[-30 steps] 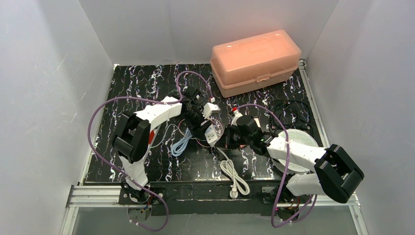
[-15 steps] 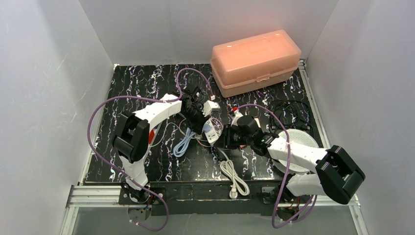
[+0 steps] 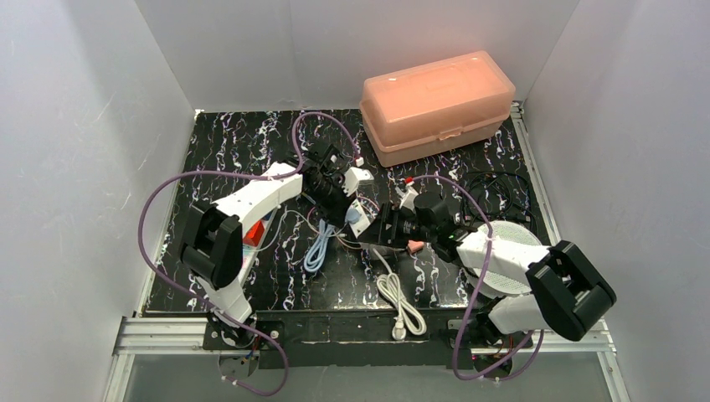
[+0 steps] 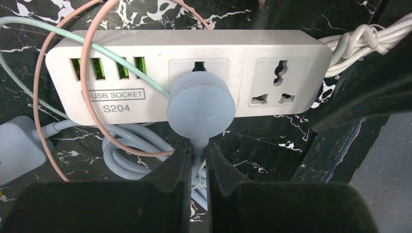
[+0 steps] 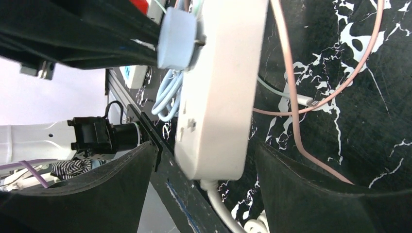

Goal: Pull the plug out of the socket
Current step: Remove the plug from the socket.

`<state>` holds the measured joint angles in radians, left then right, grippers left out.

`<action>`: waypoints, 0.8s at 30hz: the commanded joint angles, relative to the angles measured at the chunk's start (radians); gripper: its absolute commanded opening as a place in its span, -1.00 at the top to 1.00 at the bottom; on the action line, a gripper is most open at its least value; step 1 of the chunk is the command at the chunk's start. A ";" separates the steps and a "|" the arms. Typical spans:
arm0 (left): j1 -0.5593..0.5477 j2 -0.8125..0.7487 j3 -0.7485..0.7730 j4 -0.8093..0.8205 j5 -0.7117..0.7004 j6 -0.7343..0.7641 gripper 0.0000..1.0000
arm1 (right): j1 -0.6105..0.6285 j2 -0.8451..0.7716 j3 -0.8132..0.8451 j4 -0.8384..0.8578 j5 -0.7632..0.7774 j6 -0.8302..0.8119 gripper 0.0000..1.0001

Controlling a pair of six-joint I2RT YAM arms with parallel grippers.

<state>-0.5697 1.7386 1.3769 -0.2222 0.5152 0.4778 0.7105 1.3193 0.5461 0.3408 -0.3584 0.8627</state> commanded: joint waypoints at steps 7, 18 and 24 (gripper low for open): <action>-0.008 -0.143 -0.052 -0.097 0.109 -0.004 1.00 | -0.025 0.146 0.071 0.216 -0.092 0.066 -0.61; -0.019 -0.162 -0.078 -0.082 0.118 0.002 1.00 | -0.038 0.218 0.141 0.246 -0.138 0.101 0.30; -0.019 -0.169 -0.078 -0.073 0.111 0.008 1.00 | -0.038 0.200 0.085 0.253 -0.139 0.110 0.89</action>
<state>-0.5716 1.6417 1.3003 -0.2222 0.5102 0.4900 0.6662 1.5402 0.6445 0.5262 -0.4675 0.9668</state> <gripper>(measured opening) 0.080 0.426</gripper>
